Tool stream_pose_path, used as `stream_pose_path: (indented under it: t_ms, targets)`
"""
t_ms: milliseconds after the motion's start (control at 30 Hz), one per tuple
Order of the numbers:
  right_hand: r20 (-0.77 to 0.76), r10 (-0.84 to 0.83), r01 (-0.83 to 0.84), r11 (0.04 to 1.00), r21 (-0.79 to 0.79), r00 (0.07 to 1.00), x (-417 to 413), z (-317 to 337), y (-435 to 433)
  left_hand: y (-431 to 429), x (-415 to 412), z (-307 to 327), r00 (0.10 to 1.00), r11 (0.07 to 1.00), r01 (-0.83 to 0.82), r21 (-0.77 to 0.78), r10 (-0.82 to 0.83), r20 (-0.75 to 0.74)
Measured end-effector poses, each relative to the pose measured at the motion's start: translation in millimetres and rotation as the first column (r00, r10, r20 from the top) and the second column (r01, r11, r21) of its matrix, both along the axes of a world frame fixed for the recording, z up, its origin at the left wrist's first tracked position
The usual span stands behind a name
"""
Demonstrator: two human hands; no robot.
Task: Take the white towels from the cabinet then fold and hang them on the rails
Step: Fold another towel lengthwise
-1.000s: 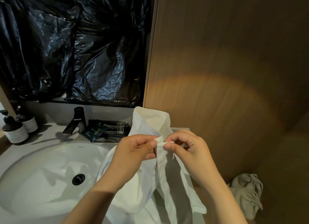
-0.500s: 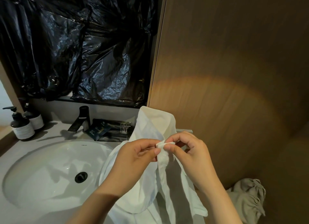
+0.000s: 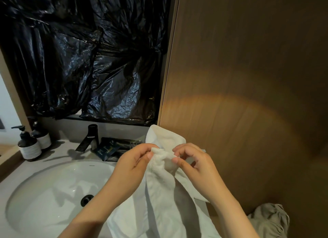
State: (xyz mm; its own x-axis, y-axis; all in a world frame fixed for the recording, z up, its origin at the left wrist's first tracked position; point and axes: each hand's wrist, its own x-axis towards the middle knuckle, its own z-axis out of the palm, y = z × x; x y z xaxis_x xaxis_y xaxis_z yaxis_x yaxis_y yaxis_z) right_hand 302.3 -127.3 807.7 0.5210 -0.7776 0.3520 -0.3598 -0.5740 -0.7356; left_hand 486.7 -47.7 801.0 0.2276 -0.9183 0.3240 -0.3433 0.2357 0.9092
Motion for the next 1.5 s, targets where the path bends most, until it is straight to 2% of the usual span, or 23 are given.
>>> stream_pose_path:
  t_ms: [67, 267, 433, 567, 700, 867, 1033, 1100, 1200, 1300, 1500]
  targets:
    - [0.019, 0.034, -0.033, 0.999, -0.03, 0.999, 5.7, 2.9, -5.5, 2.4, 2.0, 3.8, 1.0, 1.0, -0.005, -0.025, 0.005, 0.013]
    - [0.212, 0.191, -0.215, 0.972, 0.097, 0.958, 32.1, 27.3, -22.9, -6.4, 30.8, 49.4, 0.988, 0.991, -0.038, -0.128, 0.056, 0.141]
    - [0.327, 0.271, -0.309, 0.949, 0.068, 0.905, 61.5, 63.5, -41.1, -18.2, 52.4, 105.4, 0.958, 0.974, -0.039, -0.224, 0.1, 0.268]
    - [0.365, 0.289, -0.314, 0.949, 0.01, 0.885, 72.6, 79.2, -46.4, -22.6, 55.6, 132.6, 0.94, 0.959, -0.036, -0.281, 0.128, 0.317]
    - [0.32, 0.195, -0.175, 0.98, -0.089, 0.927, 74.1, 71.4, -54.1, -27.0, 57.5, 143.3, 0.915, 0.953, -0.014, -0.302, 0.134, 0.381]
    - [0.336, 0.262, -0.258, 0.964, -0.056, 0.905, 77.0, 74.3, -50.8, -33.2, 63.1, 150.3, 0.903, 0.948, -0.059, -0.314, 0.185, 0.387]
    - [0.357, 0.287, -0.256, 0.957, -0.134, 0.889, 75.9, 86.0, -49.1, -43.8, 66.8, 161.8, 0.9, 0.933, -0.13, -0.337, 0.253, 0.355]
    - [0.309, 0.275, -0.224, 0.955, -0.193, 0.91, 72.9, 84.0, -51.8, -53.3, 70.3, 164.1, 0.893, 0.919, -0.198, -0.34, 0.312, 0.324]
    - [0.112, 0.196, -0.165, 0.957, -0.239, 0.974, 61.7, 68.1, -58.9, -70.6, 76.7, 164.1, 0.868, 0.893, -0.299, -0.338, 0.401, 0.292]
    - [-0.047, 0.109, -0.116, 0.975, -0.19, 0.993, 46.2, 44.7, -66.8, -83.8, 78.8, 162.6, 0.835, 0.877, -0.328, -0.35, 0.442, 0.327]
    - [-0.178, -0.032, 0.017, 0.996, -0.086, 0.984, 15.7, 7.5, -78.3, -99.0, 80.8, 159.8, 0.799, 0.851, -0.386, -0.356, 0.502, 0.333]
